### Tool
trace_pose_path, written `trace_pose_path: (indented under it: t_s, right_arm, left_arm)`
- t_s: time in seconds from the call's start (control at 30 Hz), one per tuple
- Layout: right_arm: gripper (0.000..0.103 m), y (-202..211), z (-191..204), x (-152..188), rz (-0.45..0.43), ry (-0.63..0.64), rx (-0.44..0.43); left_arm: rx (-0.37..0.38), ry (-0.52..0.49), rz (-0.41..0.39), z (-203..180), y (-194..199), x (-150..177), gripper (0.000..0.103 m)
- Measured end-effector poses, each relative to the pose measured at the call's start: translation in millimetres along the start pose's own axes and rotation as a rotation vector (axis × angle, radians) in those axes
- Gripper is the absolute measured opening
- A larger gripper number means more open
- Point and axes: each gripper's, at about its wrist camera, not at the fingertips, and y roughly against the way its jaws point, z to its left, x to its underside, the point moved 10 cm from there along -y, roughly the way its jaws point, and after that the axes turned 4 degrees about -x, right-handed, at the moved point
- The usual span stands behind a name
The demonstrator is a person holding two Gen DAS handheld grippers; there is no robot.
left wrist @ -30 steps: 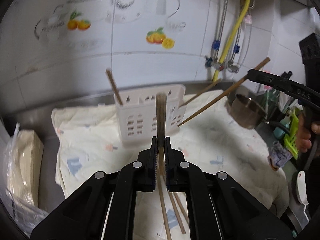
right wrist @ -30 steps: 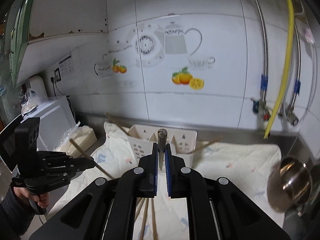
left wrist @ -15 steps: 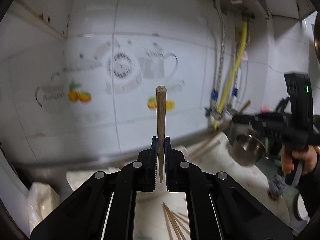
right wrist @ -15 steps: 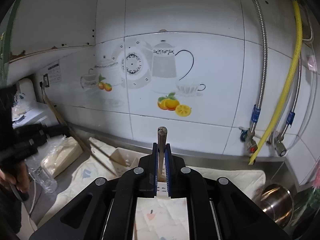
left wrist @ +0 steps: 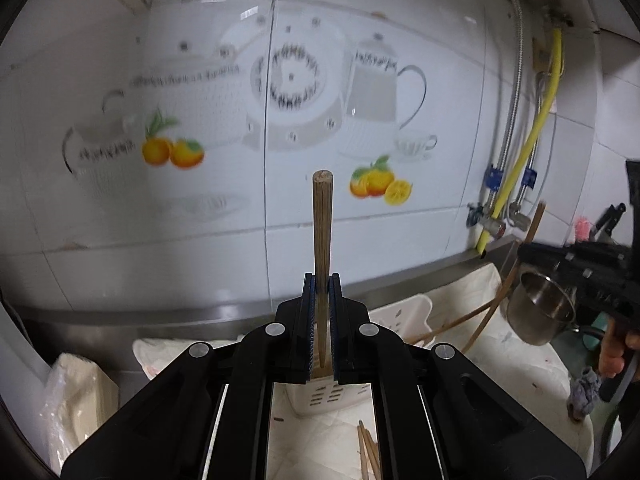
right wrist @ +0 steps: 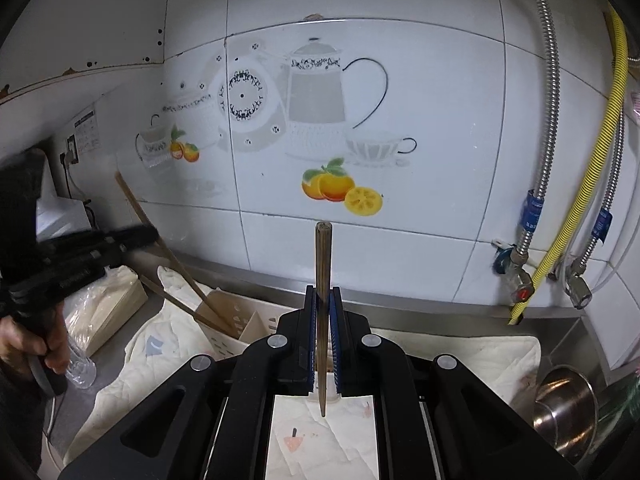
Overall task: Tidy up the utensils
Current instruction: 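Raise the left gripper's chopstick over the holder while the right gripper raises its own, then release the left gripper's chopstick into the holder while the right gripper releases its own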
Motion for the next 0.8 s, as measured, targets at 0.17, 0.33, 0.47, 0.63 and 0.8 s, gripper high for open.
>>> trace_pose_path:
  t_s: [0.17,0.33,0.47,0.63,0.8]
  right_arm:
    - [0.006,2,-4,-24,-0.061,-0.021,0.000]
    - [0.006,-4,-13,-42,-0.118,-0.059,0.009]
    - [0.006,-23,-17,-33,-0.085,-0.074,0.009]
    - [0.006,-42,-21,-15,-0.039,-0.094,0.005]
    - [0.007,-48,-21,-4,-0.013,-0.090,0.010]
  left_arm:
    - [0.003,-0.015,0.052,-1,-17,15,0.005]
    - [0.006,-0.016,0.088,-1,-29,26,0.006]
    - [0.002,-0.014,0.090,0,-31,27,0.006]
    - [-0.003,-0.007,0.083,1,-27,24,0.007]
    - [-0.002,0.006,0.064,4,-18,19,0.014]
